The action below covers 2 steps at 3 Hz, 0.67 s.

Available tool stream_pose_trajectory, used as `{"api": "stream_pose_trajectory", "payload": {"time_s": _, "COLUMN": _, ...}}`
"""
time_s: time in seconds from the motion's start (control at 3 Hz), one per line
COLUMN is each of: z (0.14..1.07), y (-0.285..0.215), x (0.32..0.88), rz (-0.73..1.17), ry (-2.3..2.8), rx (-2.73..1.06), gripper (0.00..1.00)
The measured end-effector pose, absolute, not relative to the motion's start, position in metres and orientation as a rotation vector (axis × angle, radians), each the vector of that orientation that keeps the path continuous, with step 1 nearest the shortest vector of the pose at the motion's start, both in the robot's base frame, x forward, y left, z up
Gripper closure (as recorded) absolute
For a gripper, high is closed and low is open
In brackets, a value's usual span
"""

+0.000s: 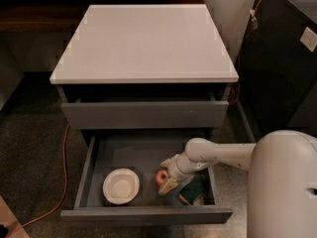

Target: Pick apple from middle drawer and place on counter

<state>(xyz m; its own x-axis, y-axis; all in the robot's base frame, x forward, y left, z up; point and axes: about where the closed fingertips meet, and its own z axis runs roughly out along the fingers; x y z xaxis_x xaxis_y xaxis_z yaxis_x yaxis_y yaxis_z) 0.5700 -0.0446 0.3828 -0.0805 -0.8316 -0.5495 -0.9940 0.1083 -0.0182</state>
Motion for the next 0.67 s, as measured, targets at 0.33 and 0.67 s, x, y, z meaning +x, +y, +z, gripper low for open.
{"api": "stream_pose_trajectory", "payload": {"time_s": 0.33, "z": 0.381, "y": -0.047, "x": 0.568, "rz": 0.492, "ry": 1.982, "rx": -1.765, "gripper": 0.48}}
{"api": "stream_pose_trajectory", "payload": {"time_s": 0.67, "z": 0.398, "y": -0.05, "x": 0.561, "rz": 0.44, "ry": 1.958, "rx": -1.744, "gripper": 0.78}}
